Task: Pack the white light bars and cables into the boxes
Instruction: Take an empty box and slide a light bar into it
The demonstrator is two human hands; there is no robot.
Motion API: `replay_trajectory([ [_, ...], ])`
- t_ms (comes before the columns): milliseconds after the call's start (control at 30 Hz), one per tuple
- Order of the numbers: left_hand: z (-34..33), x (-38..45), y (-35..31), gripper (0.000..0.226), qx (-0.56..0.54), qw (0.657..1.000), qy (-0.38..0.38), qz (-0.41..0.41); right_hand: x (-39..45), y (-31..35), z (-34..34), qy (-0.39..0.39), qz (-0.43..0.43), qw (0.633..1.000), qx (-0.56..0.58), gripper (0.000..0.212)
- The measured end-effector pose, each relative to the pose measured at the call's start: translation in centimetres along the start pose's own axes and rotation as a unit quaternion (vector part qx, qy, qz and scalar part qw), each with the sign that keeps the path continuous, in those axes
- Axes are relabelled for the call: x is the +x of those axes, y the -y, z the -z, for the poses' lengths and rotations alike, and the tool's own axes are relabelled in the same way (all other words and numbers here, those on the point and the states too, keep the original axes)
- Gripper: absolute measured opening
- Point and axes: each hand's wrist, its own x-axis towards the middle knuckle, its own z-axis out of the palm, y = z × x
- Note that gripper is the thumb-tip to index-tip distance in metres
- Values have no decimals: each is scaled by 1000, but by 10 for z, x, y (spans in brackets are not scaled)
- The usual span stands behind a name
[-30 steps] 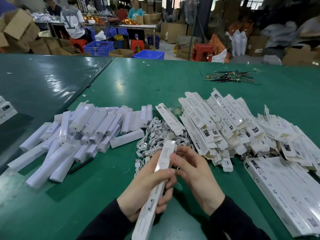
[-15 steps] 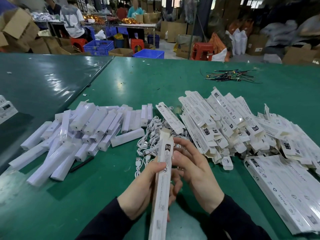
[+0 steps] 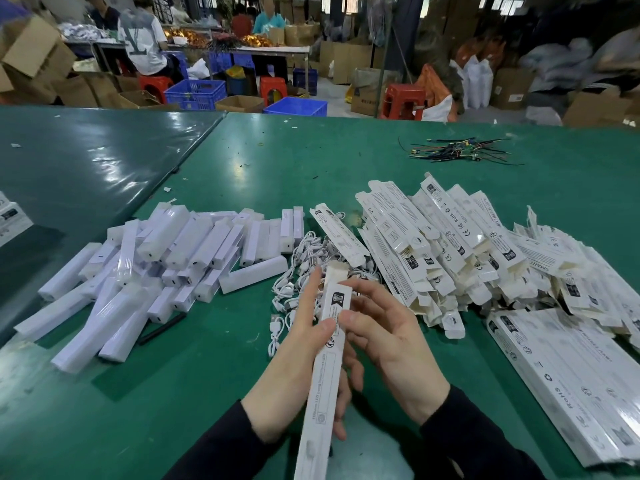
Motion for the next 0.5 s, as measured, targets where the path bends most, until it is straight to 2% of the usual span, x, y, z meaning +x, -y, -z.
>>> replay_trajectory([
  [133, -2, -13, 2, 54, 22, 999, 30, -27, -1, 8, 3, -1, 23, 999, -45, 23],
  [267, -1, -10, 1, 41, 17, 999, 30, -30, -2, 11, 4, 5, 52, 996, -68, 29],
  [333, 0, -11, 0, 32, 15, 999, 41, -32, -2, 10, 3, -12, 31, 999, -27, 41],
  [433, 0, -12, 1, 24, 22, 998, 62, -22, 0, 13, 4, -29, -22, 999, 13, 32],
  [500, 0, -13, 4, 22, 42, 996, 73, -8, 1, 15, 5, -41, -52, 998, 13, 37],
])
